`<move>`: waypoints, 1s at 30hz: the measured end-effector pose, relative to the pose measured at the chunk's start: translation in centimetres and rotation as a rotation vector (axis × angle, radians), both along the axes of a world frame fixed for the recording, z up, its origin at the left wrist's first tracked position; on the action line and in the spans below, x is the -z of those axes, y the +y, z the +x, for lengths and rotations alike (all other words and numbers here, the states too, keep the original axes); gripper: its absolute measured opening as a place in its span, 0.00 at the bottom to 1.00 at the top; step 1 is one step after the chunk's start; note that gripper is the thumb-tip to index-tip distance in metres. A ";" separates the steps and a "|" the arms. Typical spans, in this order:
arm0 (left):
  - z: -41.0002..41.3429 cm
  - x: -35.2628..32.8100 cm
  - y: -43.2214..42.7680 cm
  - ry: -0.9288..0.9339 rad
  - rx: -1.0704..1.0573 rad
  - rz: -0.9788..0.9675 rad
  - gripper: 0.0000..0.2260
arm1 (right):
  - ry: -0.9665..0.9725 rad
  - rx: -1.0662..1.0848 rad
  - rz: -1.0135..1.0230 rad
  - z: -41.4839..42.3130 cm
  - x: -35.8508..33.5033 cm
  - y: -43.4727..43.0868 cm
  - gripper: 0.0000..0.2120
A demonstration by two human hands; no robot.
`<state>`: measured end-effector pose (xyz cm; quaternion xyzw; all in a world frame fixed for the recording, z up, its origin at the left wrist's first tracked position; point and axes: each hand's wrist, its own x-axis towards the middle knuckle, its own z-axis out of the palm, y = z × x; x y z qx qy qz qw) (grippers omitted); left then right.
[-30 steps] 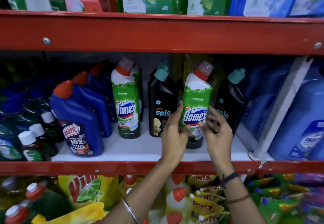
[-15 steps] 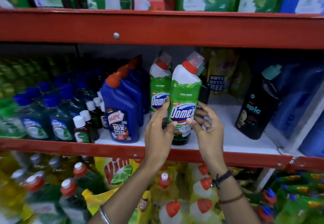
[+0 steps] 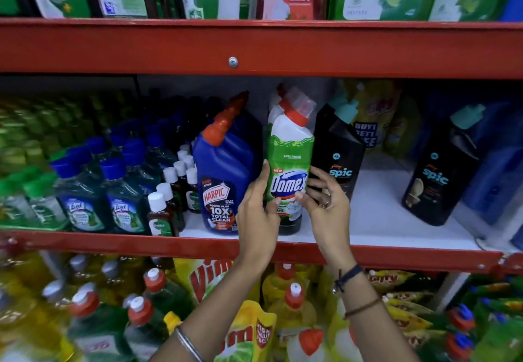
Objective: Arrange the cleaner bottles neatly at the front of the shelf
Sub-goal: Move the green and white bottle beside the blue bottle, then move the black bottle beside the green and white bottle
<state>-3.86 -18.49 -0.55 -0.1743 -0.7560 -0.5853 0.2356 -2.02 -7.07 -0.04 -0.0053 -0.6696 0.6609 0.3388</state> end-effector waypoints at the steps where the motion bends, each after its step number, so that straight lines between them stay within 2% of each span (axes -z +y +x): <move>1: -0.1 0.1 -0.1 0.006 -0.004 -0.008 0.34 | -0.002 0.000 0.002 -0.1 0.1 0.0 0.23; 8: 0.5 0.8 0.4 0.056 -0.044 -0.087 0.32 | -0.013 -0.009 0.051 -0.1 0.2 0.0 0.22; 12: 2.0 0.9 1.9 0.202 -0.061 -0.057 0.26 | -0.026 -0.042 0.071 0.9 0.3 1.3 0.21; 16: 3.5 0.4 4.7 0.397 -0.014 0.012 0.20 | 0.032 0.107 0.079 3.3 0.2 4.0 0.17; 18: 4.0 0.2 6.7 0.419 0.073 0.010 0.19 | 0.089 0.242 0.105 4.7 0.3 5.9 0.15; 20: 4.1 0.0 9.0 0.350 0.181 0.014 0.17 | 0.133 0.392 0.128 5.7 0.5 8.3 0.13; 24: 3.3 -0.1 14.2 0.062 0.424 0.034 0.16 | 0.149 0.591 0.081 6.6 1.2 13.9 0.12; 27: 2.1 -0.6 18.3 -0.101 0.549 0.014 0.18 | 0.055 0.645 0.071 6.1 1.7 17.4 0.18; 30: 0.5 -1.2 22.0 -0.123 0.613 -0.090 0.21 | -0.060 0.602 0.119 5.3 1.8 20.1 0.26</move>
